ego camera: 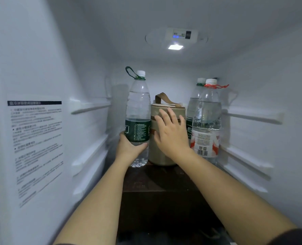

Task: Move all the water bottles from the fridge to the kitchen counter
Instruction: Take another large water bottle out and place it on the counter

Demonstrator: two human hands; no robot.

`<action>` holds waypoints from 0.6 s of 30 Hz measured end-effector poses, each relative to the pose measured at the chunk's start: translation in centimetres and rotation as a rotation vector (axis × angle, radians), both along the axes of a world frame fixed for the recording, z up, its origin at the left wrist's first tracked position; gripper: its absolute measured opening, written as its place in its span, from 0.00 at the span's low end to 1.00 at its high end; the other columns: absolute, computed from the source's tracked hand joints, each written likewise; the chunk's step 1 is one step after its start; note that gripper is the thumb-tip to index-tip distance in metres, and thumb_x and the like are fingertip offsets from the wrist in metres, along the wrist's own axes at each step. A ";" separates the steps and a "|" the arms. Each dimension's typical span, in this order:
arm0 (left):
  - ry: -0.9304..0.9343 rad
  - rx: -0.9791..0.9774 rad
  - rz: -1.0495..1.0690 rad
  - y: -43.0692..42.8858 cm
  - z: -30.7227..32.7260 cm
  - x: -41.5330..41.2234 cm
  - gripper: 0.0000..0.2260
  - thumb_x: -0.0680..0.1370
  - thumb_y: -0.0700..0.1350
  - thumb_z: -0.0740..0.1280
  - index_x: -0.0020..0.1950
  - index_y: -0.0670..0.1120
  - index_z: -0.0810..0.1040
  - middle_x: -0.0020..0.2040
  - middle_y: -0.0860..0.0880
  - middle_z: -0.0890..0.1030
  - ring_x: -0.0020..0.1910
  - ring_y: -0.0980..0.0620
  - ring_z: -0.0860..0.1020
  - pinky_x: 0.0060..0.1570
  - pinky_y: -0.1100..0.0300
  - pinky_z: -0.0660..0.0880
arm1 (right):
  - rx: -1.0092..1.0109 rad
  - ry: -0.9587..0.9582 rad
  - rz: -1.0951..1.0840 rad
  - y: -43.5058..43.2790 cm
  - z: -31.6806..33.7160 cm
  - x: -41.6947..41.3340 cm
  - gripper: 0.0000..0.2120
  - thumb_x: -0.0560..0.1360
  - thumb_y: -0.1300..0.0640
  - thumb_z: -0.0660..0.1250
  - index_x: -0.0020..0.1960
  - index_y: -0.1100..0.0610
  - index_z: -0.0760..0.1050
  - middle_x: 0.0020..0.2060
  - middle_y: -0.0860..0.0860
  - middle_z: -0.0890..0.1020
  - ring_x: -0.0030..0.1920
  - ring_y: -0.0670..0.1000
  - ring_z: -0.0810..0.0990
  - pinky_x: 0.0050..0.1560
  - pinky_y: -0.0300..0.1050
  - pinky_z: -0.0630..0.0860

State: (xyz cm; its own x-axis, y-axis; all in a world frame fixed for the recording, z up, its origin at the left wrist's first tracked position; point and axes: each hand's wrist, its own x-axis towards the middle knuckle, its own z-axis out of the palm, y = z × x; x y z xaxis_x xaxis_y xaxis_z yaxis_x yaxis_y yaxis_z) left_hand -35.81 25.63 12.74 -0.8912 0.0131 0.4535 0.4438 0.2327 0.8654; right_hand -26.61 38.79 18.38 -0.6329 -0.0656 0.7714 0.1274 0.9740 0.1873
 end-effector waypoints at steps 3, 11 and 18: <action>0.003 -0.023 -0.019 -0.9 -0.3 2.1 0.37 0.62 0.52 0.79 0.66 0.51 0.65 0.56 0.53 0.76 0.52 0.50 0.77 0.53 0.54 0.76 | -0.011 -0.063 -0.017 0.0 0.2 0.2 0.25 0.80 0.47 0.57 0.76 0.53 0.61 0.78 0.53 0.58 0.79 0.56 0.50 0.74 0.64 0.52; 0.007 -0.080 -0.125 -3.5 -0.6 7.7 0.40 0.62 0.56 0.79 0.69 0.53 0.63 0.58 0.55 0.76 0.57 0.53 0.76 0.57 0.52 0.76 | -0.723 0.004 0.469 -1.6 3.5 2.2 0.20 0.80 0.59 0.58 0.72 0.56 0.67 0.71 0.51 0.70 0.71 0.50 0.66 0.70 0.49 0.64; 0.012 -0.010 -0.159 -3.9 -1.4 9.4 0.41 0.63 0.56 0.80 0.70 0.56 0.62 0.60 0.57 0.76 0.56 0.56 0.77 0.52 0.60 0.73 | -1.177 -0.246 0.715 -4.3 9.5 0.8 0.33 0.76 0.44 0.67 0.74 0.58 0.63 0.65 0.53 0.74 0.62 0.54 0.76 0.57 0.50 0.78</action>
State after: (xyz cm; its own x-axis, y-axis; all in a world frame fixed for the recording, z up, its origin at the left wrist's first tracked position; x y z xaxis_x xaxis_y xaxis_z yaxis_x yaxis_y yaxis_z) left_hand -26.40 21.75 11.35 -0.8721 0.1580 0.4632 0.4859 0.1677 0.8578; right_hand -25.77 34.46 27.87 -0.8631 0.1728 0.4746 -0.3742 0.4122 -0.8307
